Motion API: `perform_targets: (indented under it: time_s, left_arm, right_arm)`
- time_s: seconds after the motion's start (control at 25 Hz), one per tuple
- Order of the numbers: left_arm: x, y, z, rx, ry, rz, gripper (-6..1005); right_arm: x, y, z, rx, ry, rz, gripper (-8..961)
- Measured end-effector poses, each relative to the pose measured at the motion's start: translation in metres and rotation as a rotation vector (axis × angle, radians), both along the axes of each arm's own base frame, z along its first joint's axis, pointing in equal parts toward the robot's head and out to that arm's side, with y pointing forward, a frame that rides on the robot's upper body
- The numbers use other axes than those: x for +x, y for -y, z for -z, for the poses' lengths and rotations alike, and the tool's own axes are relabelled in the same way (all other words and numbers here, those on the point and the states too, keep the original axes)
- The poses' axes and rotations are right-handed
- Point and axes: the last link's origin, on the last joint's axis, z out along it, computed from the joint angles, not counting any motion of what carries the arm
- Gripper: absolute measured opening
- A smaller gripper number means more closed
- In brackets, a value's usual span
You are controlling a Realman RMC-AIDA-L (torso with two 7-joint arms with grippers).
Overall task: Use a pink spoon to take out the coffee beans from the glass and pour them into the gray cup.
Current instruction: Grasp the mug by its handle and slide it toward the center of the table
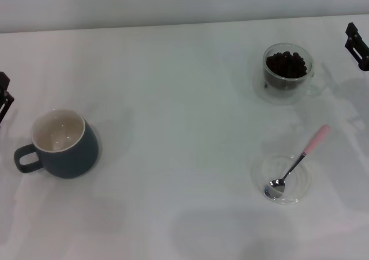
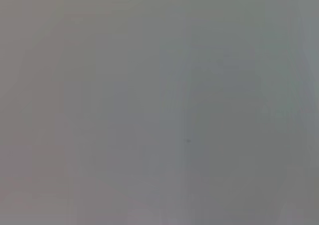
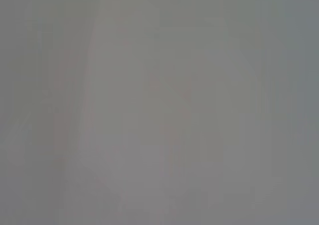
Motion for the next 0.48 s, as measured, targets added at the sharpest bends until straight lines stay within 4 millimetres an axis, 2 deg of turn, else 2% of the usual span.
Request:
perform_targets:
  time_s: [0.48]
  left_arm:
    - [0.0007, 0.0006, 0.0005, -0.003, 0.001, 0.004, 876]
  right_arm:
    - [0.0019, -0.0001, 0.0023, -0.009, -0.001, 0.017, 784]
